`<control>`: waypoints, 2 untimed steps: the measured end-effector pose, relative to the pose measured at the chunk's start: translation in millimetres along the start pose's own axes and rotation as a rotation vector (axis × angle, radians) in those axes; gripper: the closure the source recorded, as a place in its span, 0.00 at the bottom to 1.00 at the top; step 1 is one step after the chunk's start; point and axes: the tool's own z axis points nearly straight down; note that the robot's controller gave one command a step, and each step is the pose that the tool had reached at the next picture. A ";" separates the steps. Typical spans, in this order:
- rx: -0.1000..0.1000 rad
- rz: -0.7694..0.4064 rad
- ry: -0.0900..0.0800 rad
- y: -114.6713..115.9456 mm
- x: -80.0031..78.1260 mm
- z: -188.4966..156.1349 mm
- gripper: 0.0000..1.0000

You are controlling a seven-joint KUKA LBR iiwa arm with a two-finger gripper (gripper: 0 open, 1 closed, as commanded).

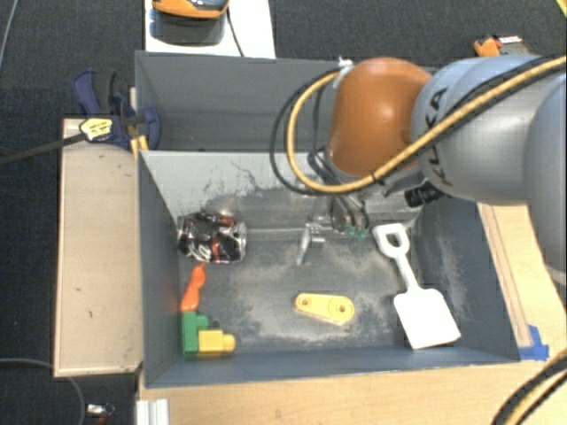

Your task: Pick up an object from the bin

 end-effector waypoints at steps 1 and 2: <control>-0.002 0.043 0.005 21.1 31.9 -2.5 0.00; 0.001 0.045 0.004 24.2 23.8 28.2 0.00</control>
Offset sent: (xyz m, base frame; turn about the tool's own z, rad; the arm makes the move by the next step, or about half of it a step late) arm -0.0225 0.0254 -0.0282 0.0493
